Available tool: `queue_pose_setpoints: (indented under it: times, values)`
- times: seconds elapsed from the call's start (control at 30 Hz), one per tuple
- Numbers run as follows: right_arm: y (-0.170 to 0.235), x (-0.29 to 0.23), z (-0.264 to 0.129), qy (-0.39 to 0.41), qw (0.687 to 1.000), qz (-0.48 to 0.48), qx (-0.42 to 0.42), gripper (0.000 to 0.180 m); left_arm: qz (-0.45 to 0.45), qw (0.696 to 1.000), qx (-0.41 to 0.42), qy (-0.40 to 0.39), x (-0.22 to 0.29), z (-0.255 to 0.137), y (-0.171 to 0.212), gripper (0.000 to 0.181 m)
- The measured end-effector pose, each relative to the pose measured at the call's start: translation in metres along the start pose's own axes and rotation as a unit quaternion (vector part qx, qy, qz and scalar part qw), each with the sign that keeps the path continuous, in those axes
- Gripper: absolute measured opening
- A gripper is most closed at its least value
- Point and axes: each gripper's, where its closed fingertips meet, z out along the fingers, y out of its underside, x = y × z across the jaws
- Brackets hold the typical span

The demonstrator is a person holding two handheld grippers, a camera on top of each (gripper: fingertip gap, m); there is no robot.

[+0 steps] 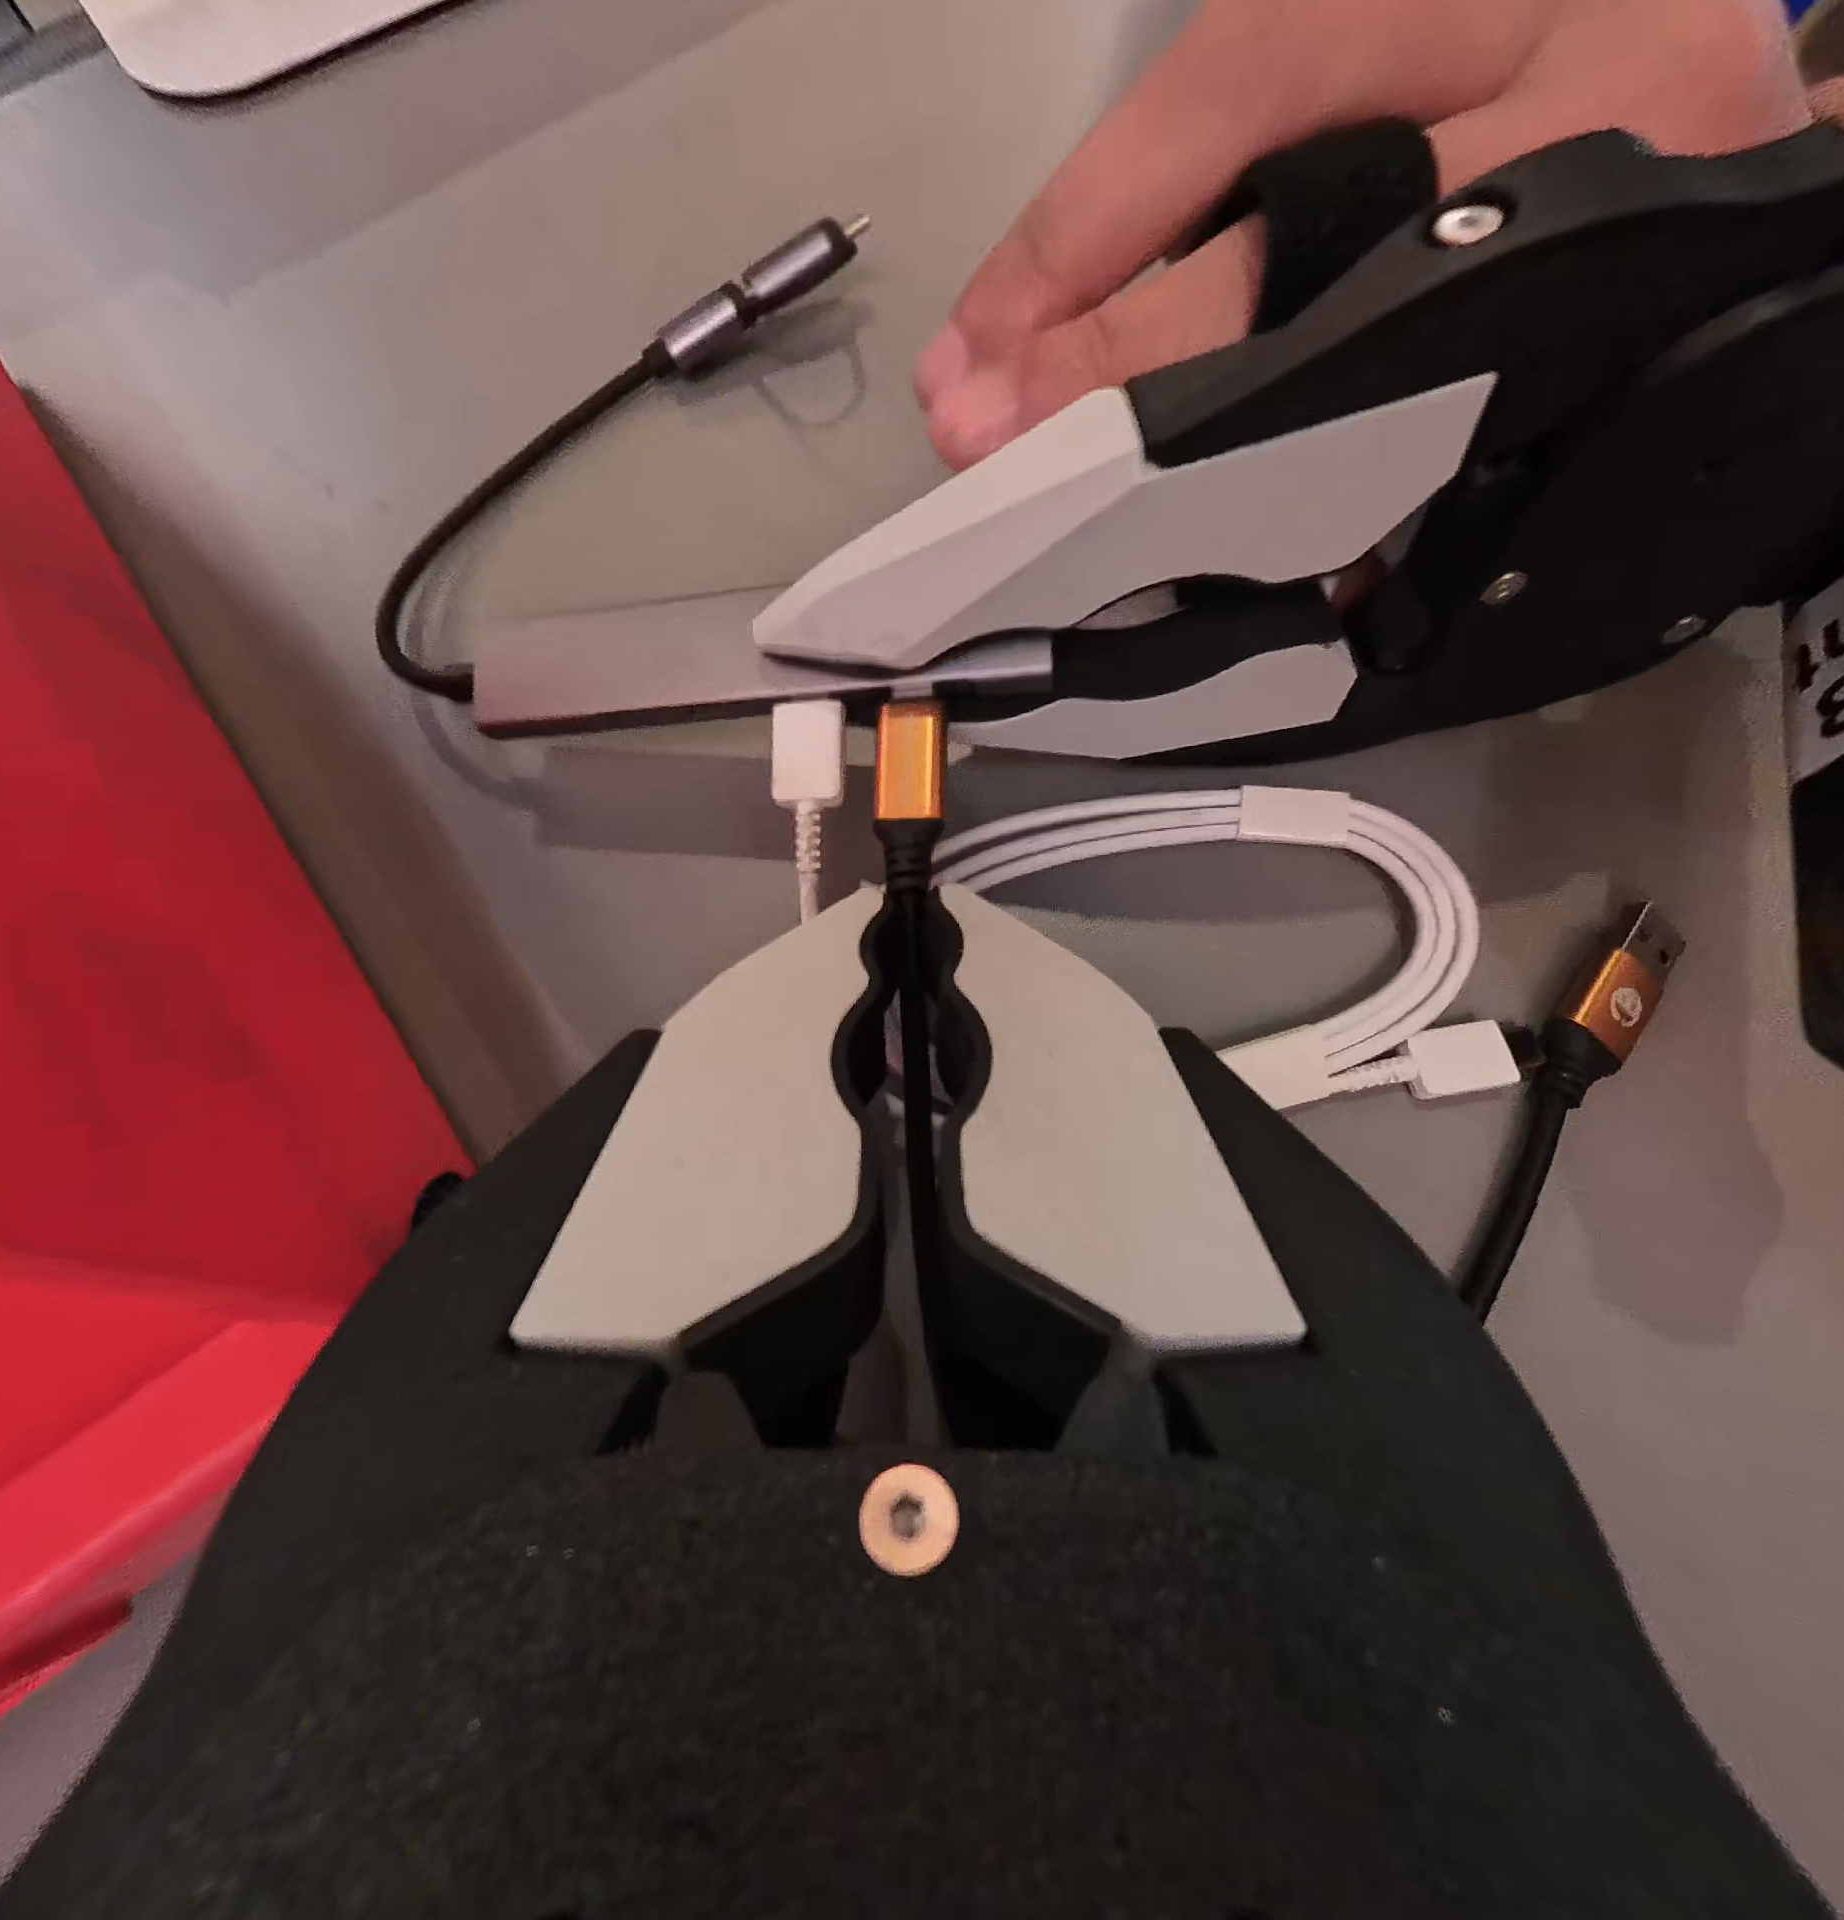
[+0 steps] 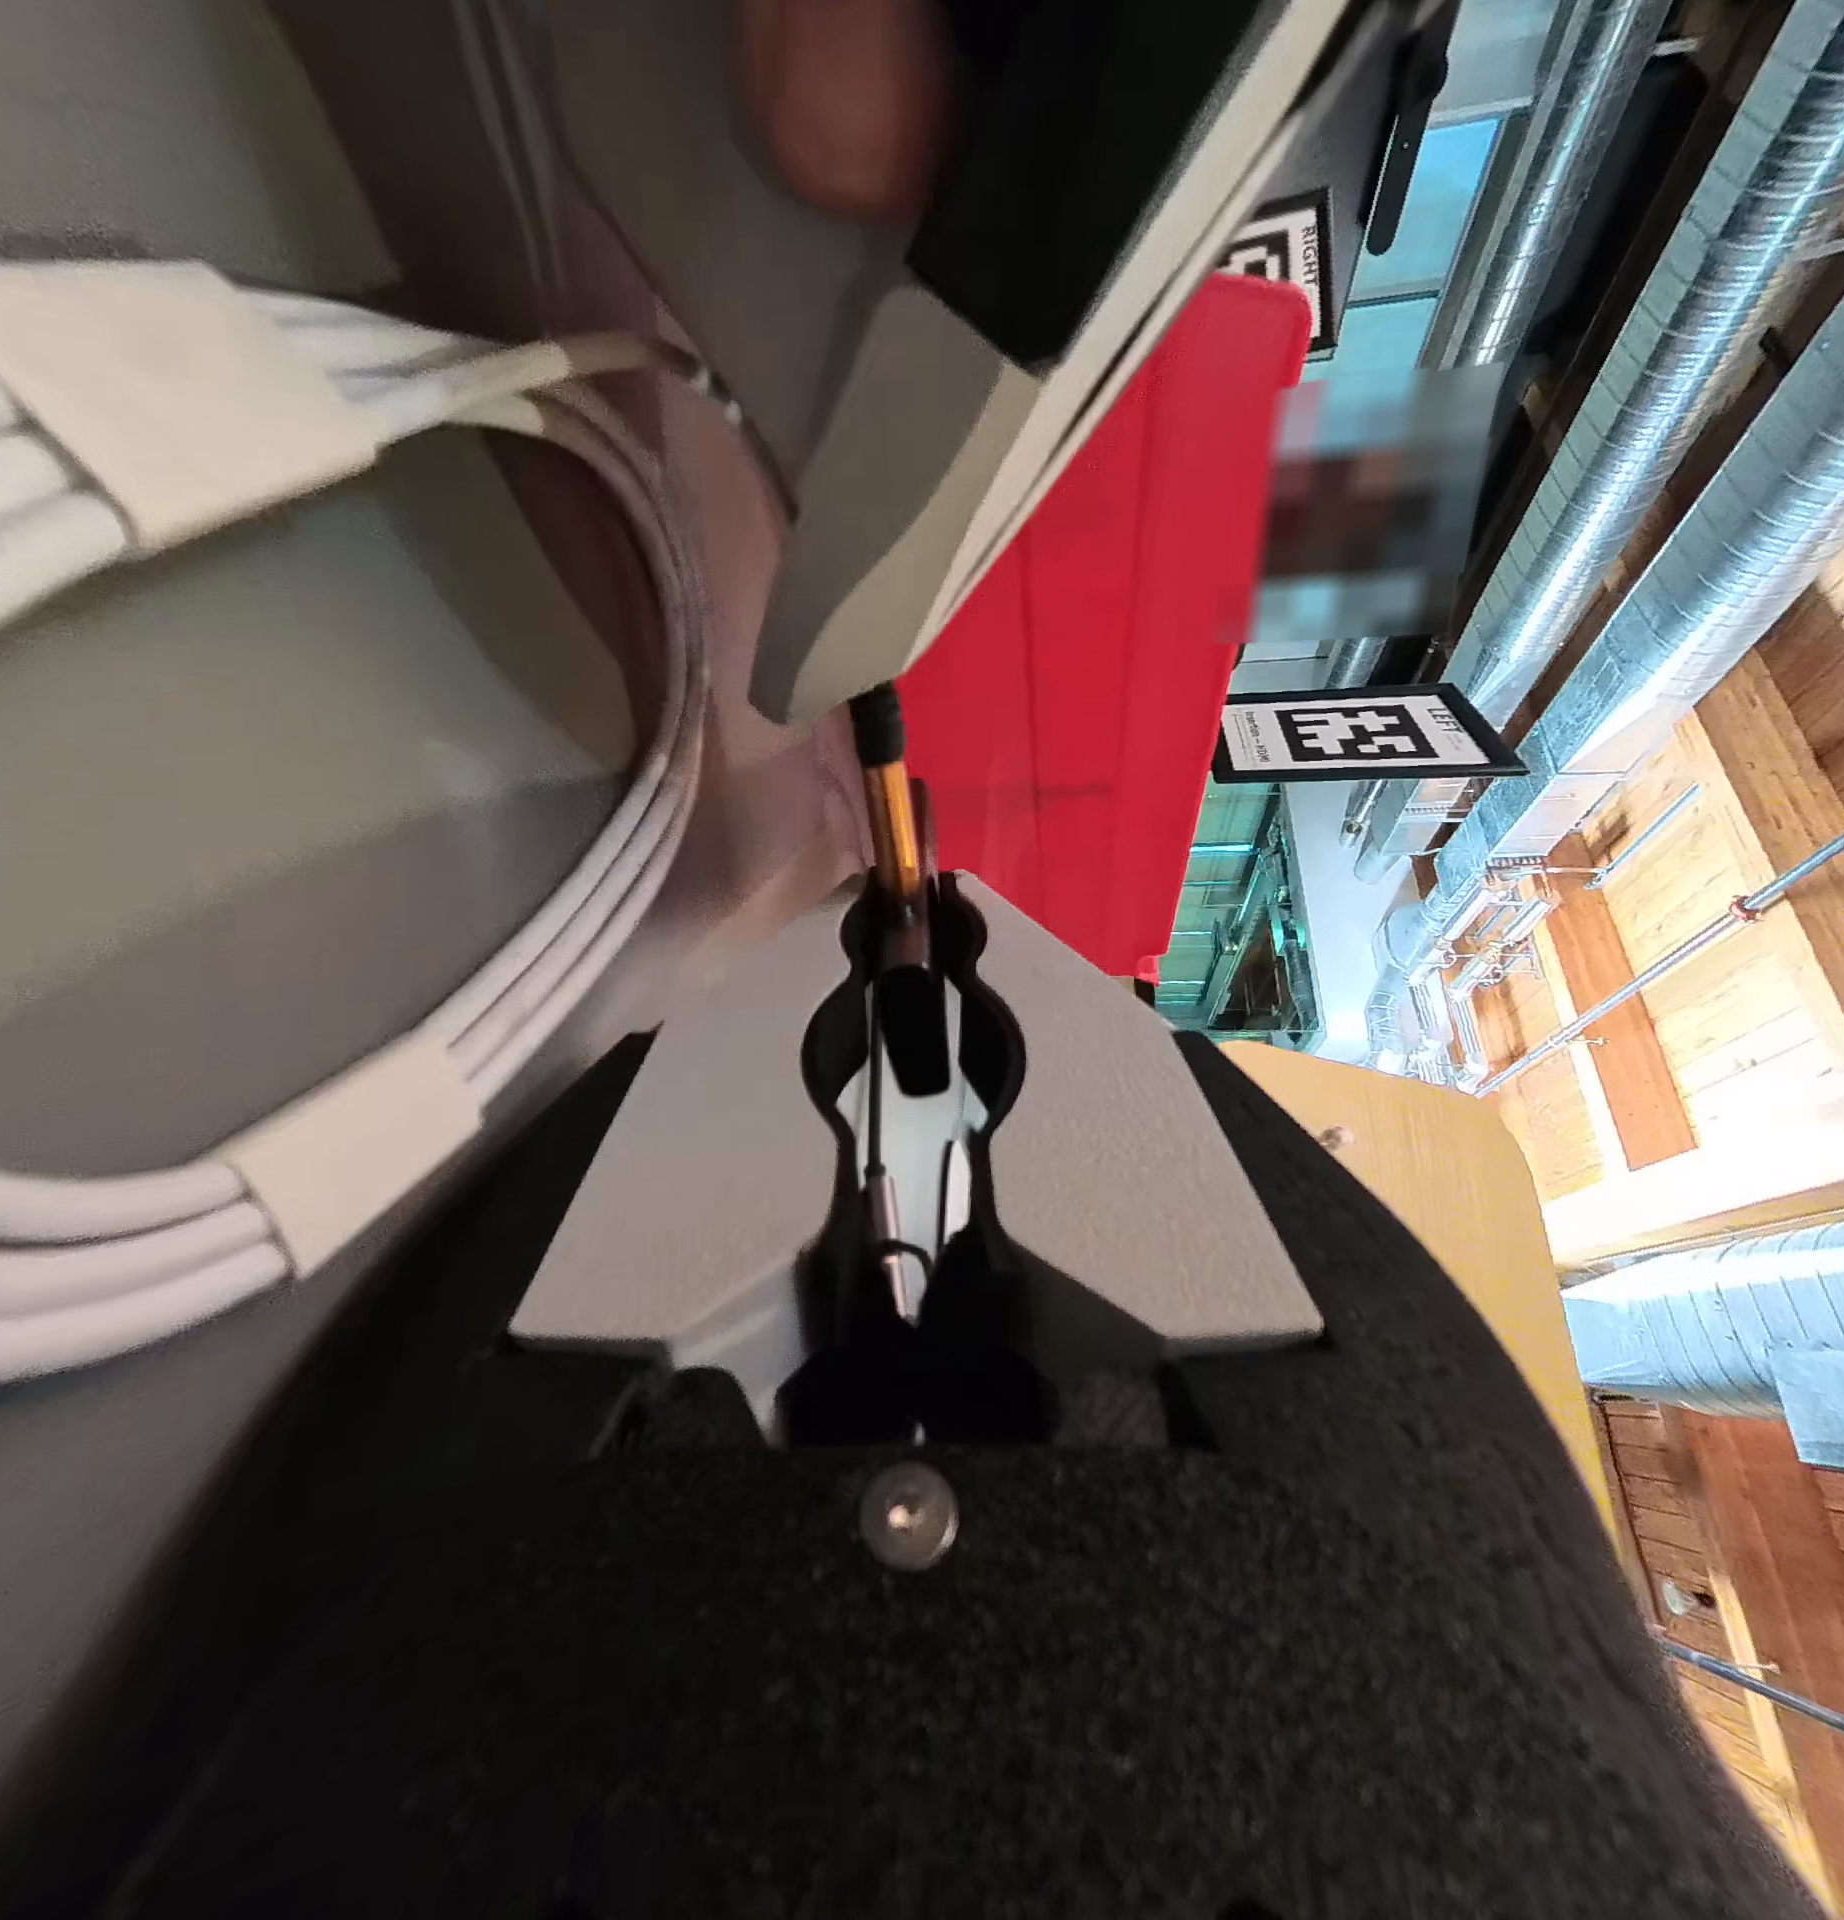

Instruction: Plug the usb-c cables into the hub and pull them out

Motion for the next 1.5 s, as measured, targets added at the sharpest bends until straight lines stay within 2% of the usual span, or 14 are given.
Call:
queue_pose_setpoints:
  times: [0.2, 0.47, 0.6, 1.5]
  values:
    - [0.003, 0.001, -0.002, 0.004, 1.000, -0.004, 0.006, 0.010, -0.008, 1.000, 0.000, -0.004, -0.008, -0.002, 0.001, 0.003]
    - [0.001, -0.002, -0.002, -0.013, 1.000, -0.003, 0.003, 0.009, 0.008, 0.999, -0.016, 0.036, 0.005, -0.004, 0.003, 0.003]
    - [0.001, -0.002, -0.002, -0.012, 1.000, -0.012, 0.006, 0.009, 0.018, 0.999, -0.034, 0.026, 0.004, -0.001, 0.008, 0.003]
    - [0.001, -0.004, -0.002, -0.016, 1.000, -0.013, 0.005, 0.009, 0.029, 0.999, -0.026, 0.005, -0.002, -0.002, 0.006, 0.003]
